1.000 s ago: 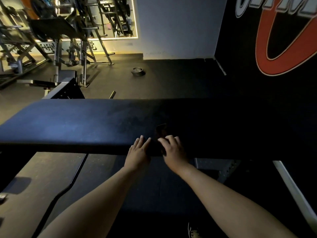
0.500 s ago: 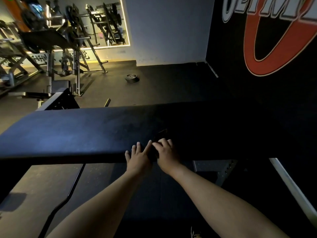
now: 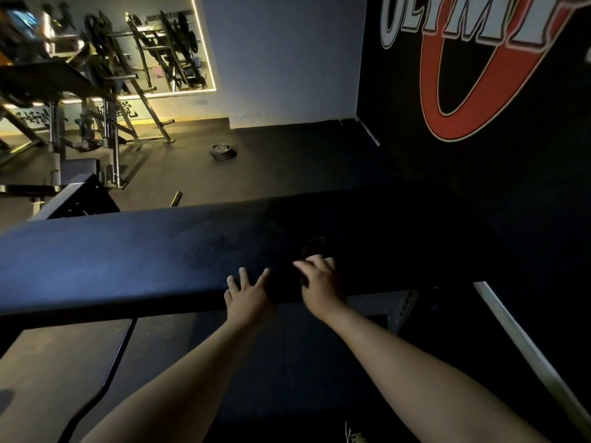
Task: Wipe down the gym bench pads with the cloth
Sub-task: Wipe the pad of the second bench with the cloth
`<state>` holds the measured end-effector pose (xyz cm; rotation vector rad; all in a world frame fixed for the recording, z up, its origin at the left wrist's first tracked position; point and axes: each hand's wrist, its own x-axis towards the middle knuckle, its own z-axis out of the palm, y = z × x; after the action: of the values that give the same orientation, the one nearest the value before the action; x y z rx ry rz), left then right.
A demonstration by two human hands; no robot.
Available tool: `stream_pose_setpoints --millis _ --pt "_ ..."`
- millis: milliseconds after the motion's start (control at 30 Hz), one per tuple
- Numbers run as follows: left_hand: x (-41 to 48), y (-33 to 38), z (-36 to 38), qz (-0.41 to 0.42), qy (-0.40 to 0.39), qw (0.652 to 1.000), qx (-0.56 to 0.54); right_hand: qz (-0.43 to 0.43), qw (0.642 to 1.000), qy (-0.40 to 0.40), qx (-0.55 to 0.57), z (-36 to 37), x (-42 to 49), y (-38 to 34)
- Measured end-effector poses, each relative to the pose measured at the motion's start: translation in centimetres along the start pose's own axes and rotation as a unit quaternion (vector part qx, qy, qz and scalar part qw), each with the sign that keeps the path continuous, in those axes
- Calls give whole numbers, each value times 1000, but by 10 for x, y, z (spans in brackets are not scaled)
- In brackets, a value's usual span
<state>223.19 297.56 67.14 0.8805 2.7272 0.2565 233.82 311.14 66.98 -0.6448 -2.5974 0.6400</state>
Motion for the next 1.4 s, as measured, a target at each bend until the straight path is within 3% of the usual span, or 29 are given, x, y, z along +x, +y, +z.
stream_pose_setpoints --millis 100,200,400,533,633,767,833,1067,1233,1300,1400 --pt "1 3 12 61 37 997 -2 -62 995 -70 -15 10 3 -19" --pt "-3 12 18 66 36 997 -3 -50 998 -26 -26 2 -4 -6" --pt "-7 13 13 76 25 996 32 80 992 81 -50 -32 -22 69" --pt "-6 12 10 86 20 995 36 151 982 110 -6 -35 -19 61" --pt "-7 9 8 86 11 996 29 92 993 56 53 -15 -12 24" --pt "-10 11 8 87 18 996 8 -49 998 -41 24 15 -5 -24" --pt "-10 12 8 82 29 996 4 -62 997 -33 10 14 -1 -22" --pt "-7 14 11 70 62 996 11 5 995 83 -57 -31 -4 67" --pt "-2 28 2 38 84 995 -28 65 993 101 -15 -38 6 66" --pt "3 36 -3 3 79 996 -35 -2 998 57 21 -30 12 48" --pt "14 38 -6 -37 85 995 -40 -159 984 -71 27 -15 22 26"
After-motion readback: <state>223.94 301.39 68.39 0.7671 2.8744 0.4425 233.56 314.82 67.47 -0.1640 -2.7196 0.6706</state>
